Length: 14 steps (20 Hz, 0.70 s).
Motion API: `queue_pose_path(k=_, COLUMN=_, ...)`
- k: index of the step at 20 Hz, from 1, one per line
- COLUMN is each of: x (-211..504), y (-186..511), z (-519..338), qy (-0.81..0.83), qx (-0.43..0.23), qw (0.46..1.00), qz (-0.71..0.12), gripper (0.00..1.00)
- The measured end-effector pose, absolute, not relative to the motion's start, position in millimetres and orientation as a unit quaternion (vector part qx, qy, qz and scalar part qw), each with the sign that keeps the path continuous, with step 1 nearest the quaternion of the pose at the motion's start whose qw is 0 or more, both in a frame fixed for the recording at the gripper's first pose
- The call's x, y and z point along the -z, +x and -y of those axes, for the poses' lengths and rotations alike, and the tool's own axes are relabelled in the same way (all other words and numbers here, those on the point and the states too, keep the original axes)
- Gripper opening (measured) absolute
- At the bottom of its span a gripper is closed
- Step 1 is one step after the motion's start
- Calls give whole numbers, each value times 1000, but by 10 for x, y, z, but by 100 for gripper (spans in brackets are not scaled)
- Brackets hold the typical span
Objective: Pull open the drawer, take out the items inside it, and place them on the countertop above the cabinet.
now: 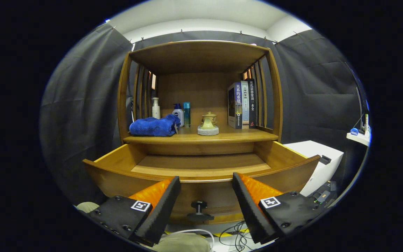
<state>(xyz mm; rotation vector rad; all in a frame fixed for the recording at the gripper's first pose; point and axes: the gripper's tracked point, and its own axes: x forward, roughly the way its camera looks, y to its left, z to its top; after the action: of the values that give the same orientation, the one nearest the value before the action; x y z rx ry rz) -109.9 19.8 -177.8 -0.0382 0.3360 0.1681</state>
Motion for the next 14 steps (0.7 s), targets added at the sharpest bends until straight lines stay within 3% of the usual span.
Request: queue_pose_path(k=14, x=1841, y=-429, z=-348, qy=0, qx=-79, qw=980, qz=-180, gripper=98)
